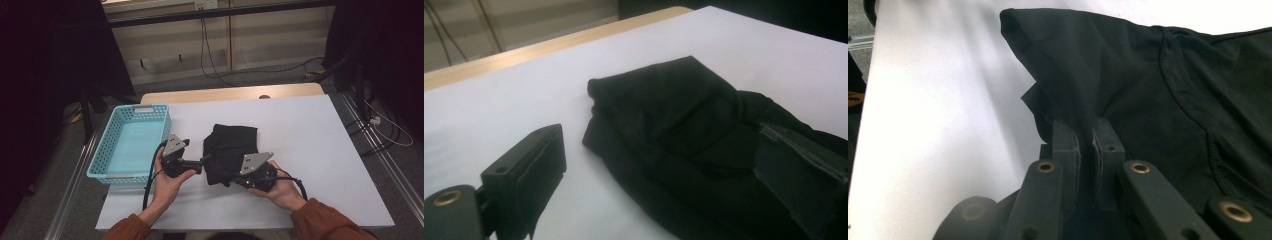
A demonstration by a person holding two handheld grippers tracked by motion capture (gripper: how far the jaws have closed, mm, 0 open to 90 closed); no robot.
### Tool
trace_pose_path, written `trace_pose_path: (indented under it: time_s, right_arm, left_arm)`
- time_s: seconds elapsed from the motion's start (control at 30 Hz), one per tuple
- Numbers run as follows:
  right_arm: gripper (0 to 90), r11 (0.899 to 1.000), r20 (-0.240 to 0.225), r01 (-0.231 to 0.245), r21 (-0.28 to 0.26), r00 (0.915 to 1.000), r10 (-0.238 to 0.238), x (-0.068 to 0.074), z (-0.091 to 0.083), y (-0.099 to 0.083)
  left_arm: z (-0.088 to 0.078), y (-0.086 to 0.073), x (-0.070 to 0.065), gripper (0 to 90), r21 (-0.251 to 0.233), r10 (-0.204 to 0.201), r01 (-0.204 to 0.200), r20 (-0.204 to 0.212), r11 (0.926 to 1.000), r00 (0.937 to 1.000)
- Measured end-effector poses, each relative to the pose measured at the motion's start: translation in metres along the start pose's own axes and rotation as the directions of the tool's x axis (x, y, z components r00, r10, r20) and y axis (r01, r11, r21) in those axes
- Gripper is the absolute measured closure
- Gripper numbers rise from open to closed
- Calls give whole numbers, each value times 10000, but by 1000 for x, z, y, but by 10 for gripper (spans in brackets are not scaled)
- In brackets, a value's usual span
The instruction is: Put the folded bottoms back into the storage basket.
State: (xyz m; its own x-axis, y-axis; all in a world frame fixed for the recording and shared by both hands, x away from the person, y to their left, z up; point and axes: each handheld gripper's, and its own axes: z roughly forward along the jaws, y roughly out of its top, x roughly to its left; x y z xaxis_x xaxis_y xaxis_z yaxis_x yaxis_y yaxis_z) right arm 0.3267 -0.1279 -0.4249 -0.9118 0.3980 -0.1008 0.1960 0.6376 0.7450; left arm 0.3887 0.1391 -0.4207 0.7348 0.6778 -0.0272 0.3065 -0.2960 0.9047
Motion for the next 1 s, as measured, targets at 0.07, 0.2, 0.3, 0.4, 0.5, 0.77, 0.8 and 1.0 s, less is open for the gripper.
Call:
trace_pose_path:
  time_s: [0.07, 0.2, 0.3, 0.4, 0.5, 0.77, 0.8, 1.0]
  right_arm:
    - [845, 10000, 1, 53, -16, 10000, -53, 2, -1, 1]
    - [845, 10000, -84, 43, -58, 10000, -44, 6, -2, 2]
    - [844, 10000, -137, 52, -61, 9999, -53, 9, -3, 1]
    - [844, 9999, -160, 71, -98, 9998, -73, 12, -5, 1]
    - [844, 9999, -230, 28, -130, 9997, -31, 14, -7, 1]
    - [844, 9998, -376, -15, -175, 9993, 8, 23, -10, 2]
    - [844, 9998, -394, -33, -173, 9992, 26, 24, -10, 2]
    - [844, 10000, -475, -6, -87, 9989, 2, 24, -7, 0]
  left_arm:
    - [5, 1, 2, 72, 27, -18, 17, 105, 10000, 9999]
    - [18, 7, 5, 82, 224, -53, 51, 50, 9997, 10000]
    - [29, 11, 8, 103, 293, -5, 10, -169, 9996, 9999]
    - [40, 14, 14, 99, 337, -76, 85, -273, 9994, 9996]
    - [52, 16, 18, 69, 550, -96, 111, -272, 9984, 9996]
    - [76, 18, 24, 220, 1302, 71, -29, -319, 9915, 9995]
    - [79, 18, 27, 251, 1362, -31, 82, -376, 9906, 9993]
    - [92, 15, 41, 410, 1646, -945, 905, 164, 9822, 9954]
